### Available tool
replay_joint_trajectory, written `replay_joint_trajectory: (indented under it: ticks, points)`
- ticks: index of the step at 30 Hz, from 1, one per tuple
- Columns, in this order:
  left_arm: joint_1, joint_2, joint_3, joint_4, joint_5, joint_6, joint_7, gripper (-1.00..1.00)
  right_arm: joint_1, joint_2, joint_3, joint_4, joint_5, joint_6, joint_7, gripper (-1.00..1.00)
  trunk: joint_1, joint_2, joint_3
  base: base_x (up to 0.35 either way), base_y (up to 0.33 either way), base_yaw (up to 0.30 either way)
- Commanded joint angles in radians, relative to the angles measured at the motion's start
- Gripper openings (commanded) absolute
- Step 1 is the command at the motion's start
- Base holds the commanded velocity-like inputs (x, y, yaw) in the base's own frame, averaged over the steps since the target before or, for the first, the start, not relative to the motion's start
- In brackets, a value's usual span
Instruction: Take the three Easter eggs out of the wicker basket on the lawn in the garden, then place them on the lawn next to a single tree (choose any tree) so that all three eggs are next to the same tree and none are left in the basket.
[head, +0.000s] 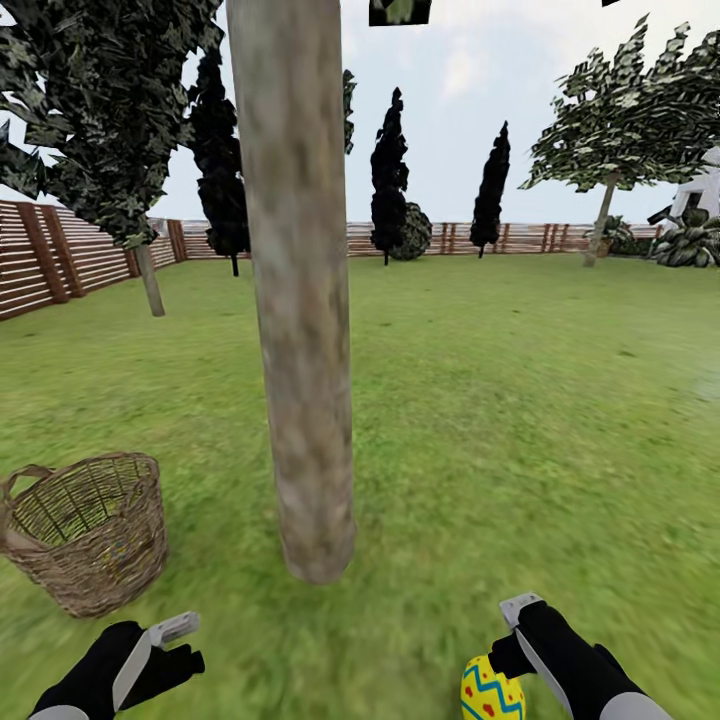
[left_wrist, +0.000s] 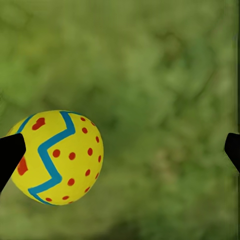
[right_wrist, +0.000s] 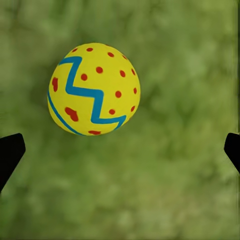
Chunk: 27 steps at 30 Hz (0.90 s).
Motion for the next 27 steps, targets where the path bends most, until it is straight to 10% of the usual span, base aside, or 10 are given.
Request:
replay_joint_trajectory:
  ticks: [1, 27]
  points:
    - [0.0, 0.0, 0.003, -0.001, 0.006, 0.006, 0.001, 1.0, -0.001, -0.002, 0.006, -0.001, -0.006, 0.004, -0.001, 1.0, -0.001, 0.0, 0.003, 0.0, 0.0, 0.0]
    - [0.0, -0.005, 0.004, -0.001, 0.006, 0.006, 0.001, 1.0, -0.001, -0.005, 0.005, -0.001, -0.006, 0.004, -0.001, 1.0, -0.095, 0.17, 0.089, 0.0, 0.0, 0.0]
